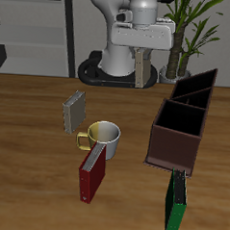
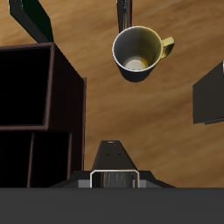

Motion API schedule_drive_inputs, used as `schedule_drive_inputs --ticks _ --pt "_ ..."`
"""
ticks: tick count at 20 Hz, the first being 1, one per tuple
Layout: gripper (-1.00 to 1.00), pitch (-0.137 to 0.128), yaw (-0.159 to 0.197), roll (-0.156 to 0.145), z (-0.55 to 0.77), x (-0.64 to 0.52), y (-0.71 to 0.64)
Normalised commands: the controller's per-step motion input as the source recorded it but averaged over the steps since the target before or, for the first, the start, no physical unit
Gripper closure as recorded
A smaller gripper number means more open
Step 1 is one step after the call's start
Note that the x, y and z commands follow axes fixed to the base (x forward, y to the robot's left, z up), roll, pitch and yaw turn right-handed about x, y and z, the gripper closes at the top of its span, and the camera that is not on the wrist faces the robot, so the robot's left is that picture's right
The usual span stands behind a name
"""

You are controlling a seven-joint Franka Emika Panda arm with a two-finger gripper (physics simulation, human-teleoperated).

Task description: Place the right yellow book into the left desk caddy's front compartment

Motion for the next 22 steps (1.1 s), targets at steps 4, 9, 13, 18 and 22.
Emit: schedule_drive_inputs --ticks 4,9,13,18,22 --pt "1.0 0.011 -0.038 0.014 -0.03 0.09 0.2" --pt "1.0 0.011 -0.022 0.033 -0.02 0.06 0.21" --pt "1.0 -0.004 -0.019 0.018 0.02 0.03 0.09" --pt "1.0 -0.005 -0.017 0.009 0.03 0.05 0.03" --pt "1.0 0.023 -0.029 0.007 -0.06 0.12 0.15"
